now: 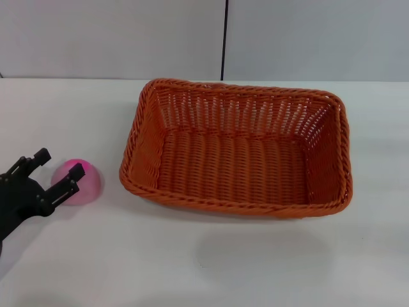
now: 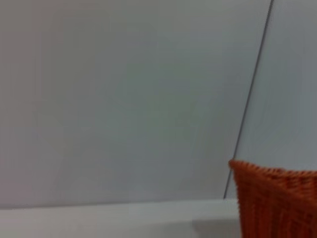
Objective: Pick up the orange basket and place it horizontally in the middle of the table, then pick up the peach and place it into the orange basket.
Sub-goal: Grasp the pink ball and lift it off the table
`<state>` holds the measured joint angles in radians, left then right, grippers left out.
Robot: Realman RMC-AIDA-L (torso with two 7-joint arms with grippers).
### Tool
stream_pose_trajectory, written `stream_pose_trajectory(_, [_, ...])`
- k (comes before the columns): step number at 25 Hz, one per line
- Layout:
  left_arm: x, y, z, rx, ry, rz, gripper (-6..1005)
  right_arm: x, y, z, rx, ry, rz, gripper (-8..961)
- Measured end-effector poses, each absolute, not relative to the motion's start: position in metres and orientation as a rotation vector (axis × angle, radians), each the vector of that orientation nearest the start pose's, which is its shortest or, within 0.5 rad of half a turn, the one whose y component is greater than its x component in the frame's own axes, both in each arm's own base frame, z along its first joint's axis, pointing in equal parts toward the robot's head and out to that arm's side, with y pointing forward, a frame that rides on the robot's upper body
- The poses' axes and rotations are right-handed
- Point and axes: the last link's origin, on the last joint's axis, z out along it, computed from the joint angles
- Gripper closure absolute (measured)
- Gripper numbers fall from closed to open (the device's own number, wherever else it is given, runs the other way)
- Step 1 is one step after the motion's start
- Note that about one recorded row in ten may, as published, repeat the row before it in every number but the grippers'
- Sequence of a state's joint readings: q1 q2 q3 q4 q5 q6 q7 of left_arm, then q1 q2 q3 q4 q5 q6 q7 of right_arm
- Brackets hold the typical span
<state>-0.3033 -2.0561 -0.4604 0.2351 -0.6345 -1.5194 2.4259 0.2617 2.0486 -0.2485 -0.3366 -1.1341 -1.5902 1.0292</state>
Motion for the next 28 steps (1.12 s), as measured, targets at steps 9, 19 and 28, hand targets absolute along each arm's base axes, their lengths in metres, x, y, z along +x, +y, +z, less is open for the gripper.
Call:
stream_pose_trajectory(9, [-0.384,0.228,-0.01,-2.056,-0.779,-0.713,220,0.37,0.262,0.122,-1.341,0.612,1.253,584])
stream_pose_trajectory(19, [-0.379,0.229,-0.02,-2.143,-0.767,-0.69,240,0.37,0.263,0.121,-1.338,0.62,1.25,585])
stream_pose_trajectory(28, [-0.375,0.228,-0.024,-2.179,-0.756,-0.7,257,0.371,0.263,0.121,-1.338,0.622,1.248,585])
